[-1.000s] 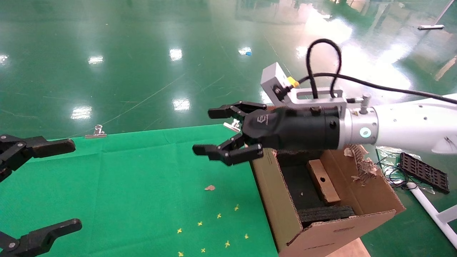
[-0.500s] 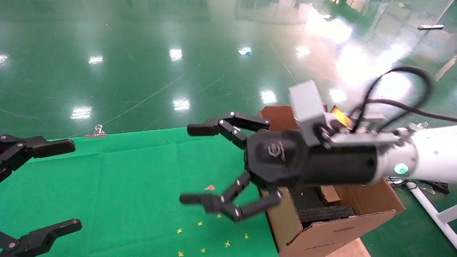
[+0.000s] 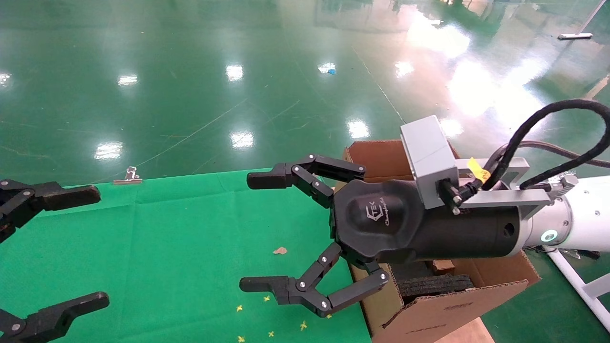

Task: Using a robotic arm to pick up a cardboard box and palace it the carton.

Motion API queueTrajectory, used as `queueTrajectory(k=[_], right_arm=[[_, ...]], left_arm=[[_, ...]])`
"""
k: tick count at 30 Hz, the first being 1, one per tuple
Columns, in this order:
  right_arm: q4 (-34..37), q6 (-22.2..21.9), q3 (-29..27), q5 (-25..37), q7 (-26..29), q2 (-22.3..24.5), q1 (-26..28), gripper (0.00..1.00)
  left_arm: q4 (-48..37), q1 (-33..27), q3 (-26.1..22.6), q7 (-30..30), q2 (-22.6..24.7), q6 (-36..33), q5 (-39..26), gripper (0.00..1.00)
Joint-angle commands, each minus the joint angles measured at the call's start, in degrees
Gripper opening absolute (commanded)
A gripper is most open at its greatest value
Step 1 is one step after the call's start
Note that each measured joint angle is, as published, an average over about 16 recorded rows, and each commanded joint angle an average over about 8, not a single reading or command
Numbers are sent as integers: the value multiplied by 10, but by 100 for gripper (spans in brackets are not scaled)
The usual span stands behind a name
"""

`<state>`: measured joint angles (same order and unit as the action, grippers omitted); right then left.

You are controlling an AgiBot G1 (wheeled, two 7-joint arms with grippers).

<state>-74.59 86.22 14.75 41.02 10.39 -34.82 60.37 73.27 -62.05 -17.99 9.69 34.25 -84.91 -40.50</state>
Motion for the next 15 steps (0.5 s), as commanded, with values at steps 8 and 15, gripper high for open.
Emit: queueTrajectory(k=[8,15], right_arm=[[6,-3,7,5,2,-1,7,100],[8,-4,10,6,3,-1,9,100]], left_arm=[[0,0,0,0,0,0,0,100],[0,0,0,0,0,0,0,100]])
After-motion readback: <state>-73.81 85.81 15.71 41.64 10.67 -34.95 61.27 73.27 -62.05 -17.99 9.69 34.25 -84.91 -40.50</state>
